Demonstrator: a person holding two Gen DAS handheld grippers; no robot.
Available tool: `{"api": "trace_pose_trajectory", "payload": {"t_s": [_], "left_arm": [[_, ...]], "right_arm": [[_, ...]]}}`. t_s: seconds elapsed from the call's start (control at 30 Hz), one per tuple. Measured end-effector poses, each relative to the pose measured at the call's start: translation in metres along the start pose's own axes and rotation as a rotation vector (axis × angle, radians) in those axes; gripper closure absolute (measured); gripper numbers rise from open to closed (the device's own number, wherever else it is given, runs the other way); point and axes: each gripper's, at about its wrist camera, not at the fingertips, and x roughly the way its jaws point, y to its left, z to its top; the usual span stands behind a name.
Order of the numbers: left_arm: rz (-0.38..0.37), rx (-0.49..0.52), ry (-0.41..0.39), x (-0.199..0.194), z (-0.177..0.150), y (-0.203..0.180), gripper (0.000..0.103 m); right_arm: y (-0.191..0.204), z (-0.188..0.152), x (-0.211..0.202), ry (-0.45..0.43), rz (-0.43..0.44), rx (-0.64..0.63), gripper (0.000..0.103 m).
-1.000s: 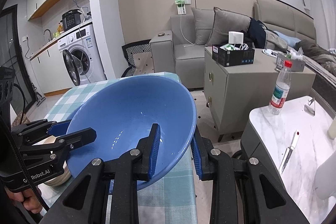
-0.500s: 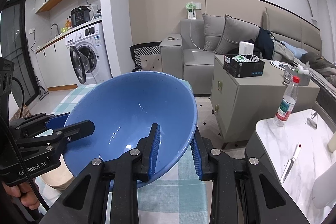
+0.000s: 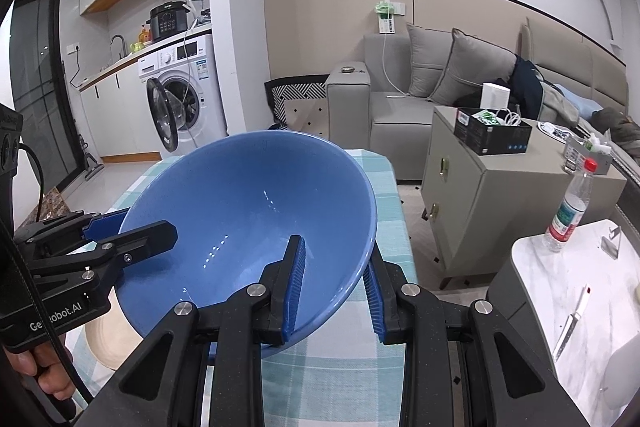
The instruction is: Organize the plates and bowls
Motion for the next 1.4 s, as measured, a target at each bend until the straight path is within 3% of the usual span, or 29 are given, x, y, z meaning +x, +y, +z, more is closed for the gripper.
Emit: {"api": "trace_pose_trajectory", "payload": {"t_s": [0.83, 1.4], "left_arm": [[0.06, -0.071, 0.04, 0.019, -0.015, 0.047, 0.065], [0.092, -0.081, 0.075, 0.04, -0.028, 0.059, 0.065]], "right_arm": [[0.033, -0.005, 0.058, 0.066, 0.039, -0.025, 0.074], [0.045, -0.018, 0.087, 0.103, 0.001, -0.058, 0.074]]}}
